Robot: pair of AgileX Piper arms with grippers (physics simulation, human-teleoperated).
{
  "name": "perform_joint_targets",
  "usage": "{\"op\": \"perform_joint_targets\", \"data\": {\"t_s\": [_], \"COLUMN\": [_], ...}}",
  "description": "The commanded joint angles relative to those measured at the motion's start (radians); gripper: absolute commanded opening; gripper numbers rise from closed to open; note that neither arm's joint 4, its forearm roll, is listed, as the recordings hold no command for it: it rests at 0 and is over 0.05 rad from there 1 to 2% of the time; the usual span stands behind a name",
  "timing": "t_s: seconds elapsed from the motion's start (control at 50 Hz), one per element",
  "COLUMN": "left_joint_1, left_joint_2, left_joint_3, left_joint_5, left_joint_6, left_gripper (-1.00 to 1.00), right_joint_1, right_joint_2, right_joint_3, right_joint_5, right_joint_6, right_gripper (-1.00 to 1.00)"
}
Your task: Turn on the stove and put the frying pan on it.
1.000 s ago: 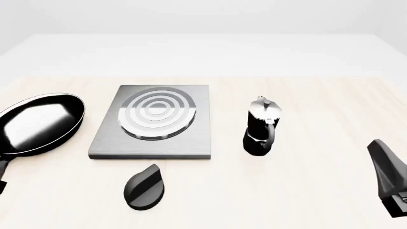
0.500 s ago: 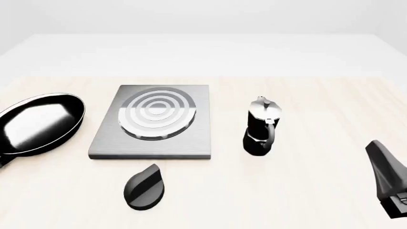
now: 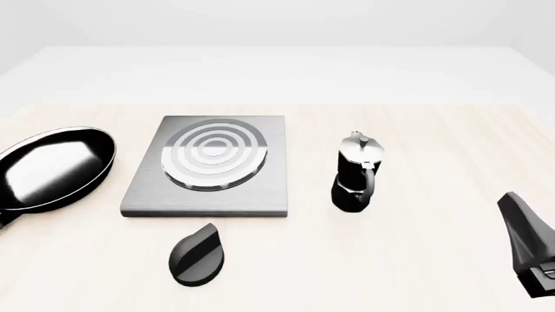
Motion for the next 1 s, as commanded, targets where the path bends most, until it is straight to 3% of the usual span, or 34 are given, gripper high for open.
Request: {"op": "perform_joint_targets", "data": {"t_s": [0.02,0.56,1.0], "left_joint_1": [0.019,0.059,0.078], "left_joint_2": [0.101,0.317,0.406], "left_joint_3": [-0.008,-0.042,-0.048], "left_joint_5": [-0.090,-0.249,-0.321], "left_joint_6": [0.034,0.093,0.123], "left_gripper": [1.00,1.00,1.00], "right_joint_1": [0.000,-0.007,-0.011], "right_joint_2": [0.002,0.003,0.003], "right_joint_3": [0.001,-0.002,0.010], "right_joint_5": [0.000,0.007,0.001], "right_joint_6": [-0.001,-0.007,-0.005], "right_gripper": [1.00,1.00,1.00]}}
